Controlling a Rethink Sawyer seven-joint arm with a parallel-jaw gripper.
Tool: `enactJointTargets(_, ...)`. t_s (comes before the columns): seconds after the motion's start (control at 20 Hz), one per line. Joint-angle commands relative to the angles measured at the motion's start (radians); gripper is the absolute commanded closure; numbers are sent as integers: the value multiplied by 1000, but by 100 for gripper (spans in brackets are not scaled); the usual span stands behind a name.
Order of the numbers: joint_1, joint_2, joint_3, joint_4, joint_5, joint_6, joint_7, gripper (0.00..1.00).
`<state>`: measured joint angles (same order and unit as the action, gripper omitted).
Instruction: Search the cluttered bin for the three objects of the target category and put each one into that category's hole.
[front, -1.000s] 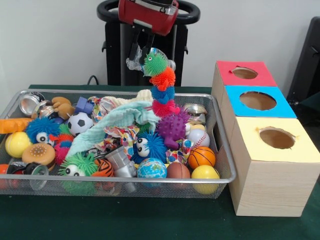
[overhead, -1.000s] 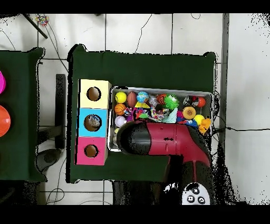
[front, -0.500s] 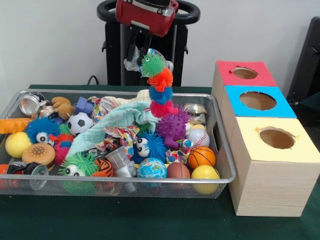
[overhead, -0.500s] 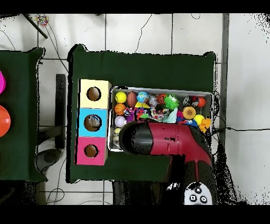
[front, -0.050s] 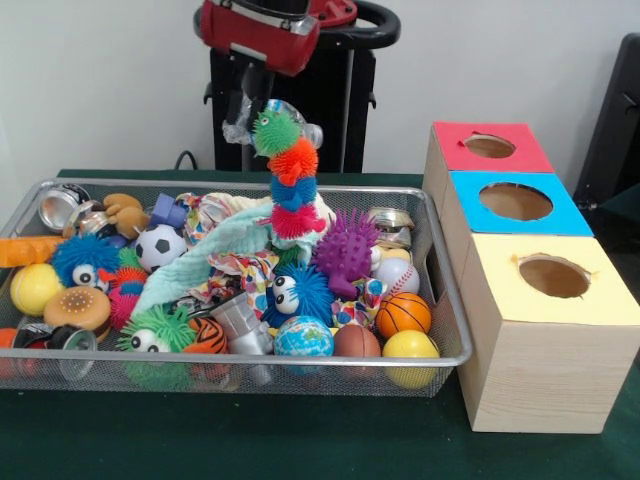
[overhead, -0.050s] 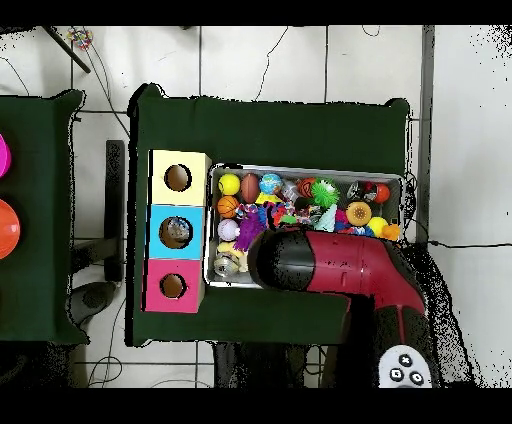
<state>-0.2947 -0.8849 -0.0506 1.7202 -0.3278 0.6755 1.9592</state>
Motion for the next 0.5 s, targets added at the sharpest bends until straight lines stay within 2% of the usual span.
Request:
enactJointTargets(0.05,-48,13,81,29,-73,-44,-110,100)
enactJointTargets(0.5,-49,90,94,10,-93,-99,-49,100)
